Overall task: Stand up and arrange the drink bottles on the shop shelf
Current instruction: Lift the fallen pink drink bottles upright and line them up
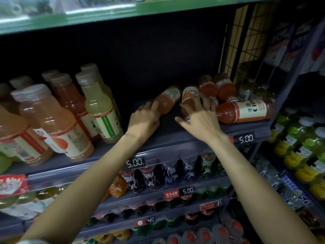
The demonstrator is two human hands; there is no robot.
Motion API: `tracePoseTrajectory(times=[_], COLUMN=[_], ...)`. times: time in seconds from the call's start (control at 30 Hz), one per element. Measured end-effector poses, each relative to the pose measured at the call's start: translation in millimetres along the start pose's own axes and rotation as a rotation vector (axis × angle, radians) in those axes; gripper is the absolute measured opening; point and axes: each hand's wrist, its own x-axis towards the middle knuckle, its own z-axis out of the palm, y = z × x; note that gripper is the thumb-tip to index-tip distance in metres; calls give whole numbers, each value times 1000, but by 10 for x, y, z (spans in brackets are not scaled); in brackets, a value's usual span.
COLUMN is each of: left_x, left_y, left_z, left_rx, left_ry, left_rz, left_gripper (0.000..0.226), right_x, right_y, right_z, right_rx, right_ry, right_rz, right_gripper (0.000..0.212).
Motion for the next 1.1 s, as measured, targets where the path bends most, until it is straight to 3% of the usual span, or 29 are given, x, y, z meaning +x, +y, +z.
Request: tracePoseTrajectory(times=[0.13, 0.27, 0.4, 0.47, 0.6, 0.87, 1.1], left_x=[-201, -362, -489, -473, -438, -618, -726], left_y=[-89, -63, -64, -104, -242, -704, -783], left_z=[-83, -141, -423, -611, -717, -283, -223], left_rx=[-94, -239, -370, -348, -345, 12, 69], left_ry=[388, 456, 616, 693, 700, 624, 558], left_rz=[170, 178, 148, 120, -31, -178, -156], left_gripper=[33, 34, 44, 47, 51, 69, 60], right_x=[57, 139, 230, 270, 358, 689, 766], right_y=[-137, -249, -411, -553, -888, -1287, -1414], right_z=[-3, 15, -92, -180, -218, 90, 327], right_rx=[11, 126, 451, 671, 862, 1142, 1117], right_ry=[69, 80, 174, 127, -4, -139, -203], right_rz=[-159, -205, -234, -216, -132, 55, 52], right_gripper=[76, 99, 95, 91, 86, 85, 83])
